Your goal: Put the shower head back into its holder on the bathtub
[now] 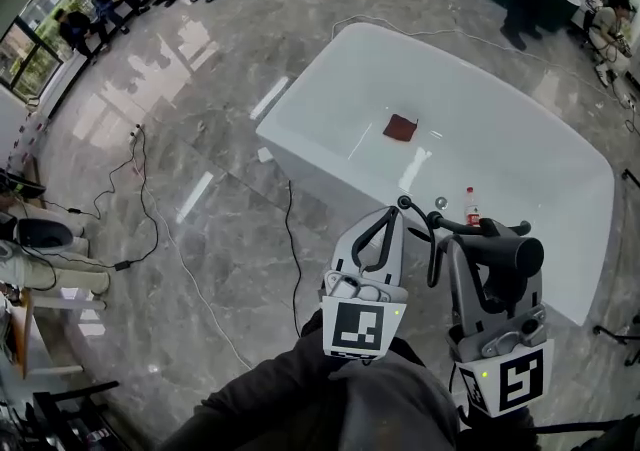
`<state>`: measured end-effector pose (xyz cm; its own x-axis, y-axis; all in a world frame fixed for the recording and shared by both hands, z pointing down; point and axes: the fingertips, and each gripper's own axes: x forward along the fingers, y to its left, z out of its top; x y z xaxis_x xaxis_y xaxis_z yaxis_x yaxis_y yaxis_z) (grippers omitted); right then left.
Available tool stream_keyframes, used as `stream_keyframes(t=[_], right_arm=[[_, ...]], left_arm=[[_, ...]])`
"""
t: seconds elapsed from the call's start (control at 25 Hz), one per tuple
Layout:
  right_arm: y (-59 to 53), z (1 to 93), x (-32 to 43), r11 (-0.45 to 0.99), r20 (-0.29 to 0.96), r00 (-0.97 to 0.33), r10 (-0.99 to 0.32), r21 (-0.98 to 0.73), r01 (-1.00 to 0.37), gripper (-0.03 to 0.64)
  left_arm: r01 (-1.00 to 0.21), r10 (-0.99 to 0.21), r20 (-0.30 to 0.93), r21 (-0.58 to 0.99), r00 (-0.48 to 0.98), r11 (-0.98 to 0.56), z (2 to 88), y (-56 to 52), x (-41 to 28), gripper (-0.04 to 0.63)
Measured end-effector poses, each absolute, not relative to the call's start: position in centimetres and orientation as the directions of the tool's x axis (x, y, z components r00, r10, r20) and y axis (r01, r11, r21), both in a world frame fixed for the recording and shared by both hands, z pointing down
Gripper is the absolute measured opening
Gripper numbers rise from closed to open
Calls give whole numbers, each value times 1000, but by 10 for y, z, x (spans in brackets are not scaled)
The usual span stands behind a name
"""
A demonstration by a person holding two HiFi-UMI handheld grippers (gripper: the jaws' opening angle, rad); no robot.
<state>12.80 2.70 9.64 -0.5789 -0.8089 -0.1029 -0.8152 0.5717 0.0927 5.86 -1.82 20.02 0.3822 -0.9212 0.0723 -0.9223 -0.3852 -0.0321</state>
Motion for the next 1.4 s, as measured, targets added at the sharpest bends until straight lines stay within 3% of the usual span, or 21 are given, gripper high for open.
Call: stream_keyframes(t=[0.56,1.4], right_arm=[[-41,77,91,532,-101,-543,-833,123,-838,136],[-96,13,50,535,-158,-570,-806,214,-817,136]], left_arm=[[-875,-875,-3,-3,484,-484,188,-95,42,3],[-864,-867,-21,75,497,-497,195,-156,10,3]])
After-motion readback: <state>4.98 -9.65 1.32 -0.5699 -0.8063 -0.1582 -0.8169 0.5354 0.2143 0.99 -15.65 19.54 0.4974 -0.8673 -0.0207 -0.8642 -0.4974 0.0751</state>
